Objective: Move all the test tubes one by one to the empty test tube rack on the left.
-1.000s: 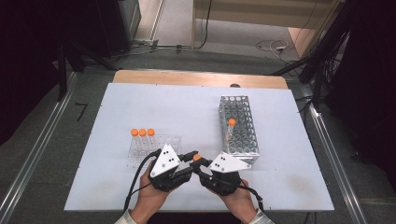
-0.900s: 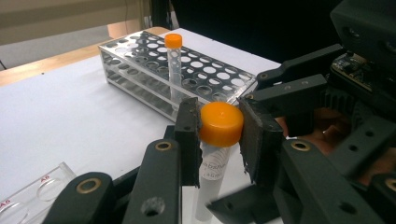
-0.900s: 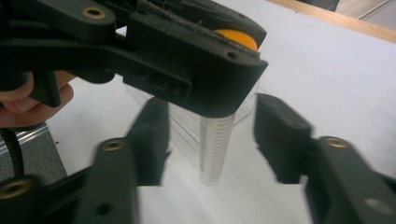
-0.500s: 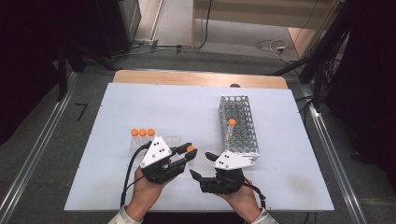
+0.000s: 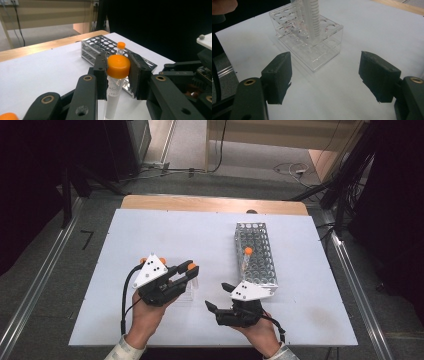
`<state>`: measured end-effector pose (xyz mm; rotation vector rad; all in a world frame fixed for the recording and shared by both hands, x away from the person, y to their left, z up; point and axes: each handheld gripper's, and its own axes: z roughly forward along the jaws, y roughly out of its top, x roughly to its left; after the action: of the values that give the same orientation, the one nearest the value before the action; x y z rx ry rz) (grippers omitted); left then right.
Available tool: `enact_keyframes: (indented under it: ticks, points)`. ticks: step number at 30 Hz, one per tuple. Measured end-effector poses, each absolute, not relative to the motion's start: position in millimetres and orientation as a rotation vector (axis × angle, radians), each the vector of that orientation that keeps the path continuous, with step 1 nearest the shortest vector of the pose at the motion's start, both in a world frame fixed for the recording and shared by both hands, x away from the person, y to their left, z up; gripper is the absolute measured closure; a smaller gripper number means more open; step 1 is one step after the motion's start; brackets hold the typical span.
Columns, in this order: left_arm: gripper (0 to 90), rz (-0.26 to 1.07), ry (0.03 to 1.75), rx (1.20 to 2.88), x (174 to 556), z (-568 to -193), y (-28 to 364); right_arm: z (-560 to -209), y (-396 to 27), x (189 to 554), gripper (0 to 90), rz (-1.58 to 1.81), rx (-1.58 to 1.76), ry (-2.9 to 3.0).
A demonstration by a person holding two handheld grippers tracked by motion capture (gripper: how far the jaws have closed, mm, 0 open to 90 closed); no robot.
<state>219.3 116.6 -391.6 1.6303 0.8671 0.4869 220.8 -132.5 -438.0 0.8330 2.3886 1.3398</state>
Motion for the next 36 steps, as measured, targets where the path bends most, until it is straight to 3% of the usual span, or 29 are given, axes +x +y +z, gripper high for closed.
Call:
enact_keyframes:
  ticks: [36]
  points:
    - [69.8,0.660,1.058,1.564,250.7,-402.3,163.3,-440.8,-134.4,223.2,25.5,1.330,0.857,2.387]
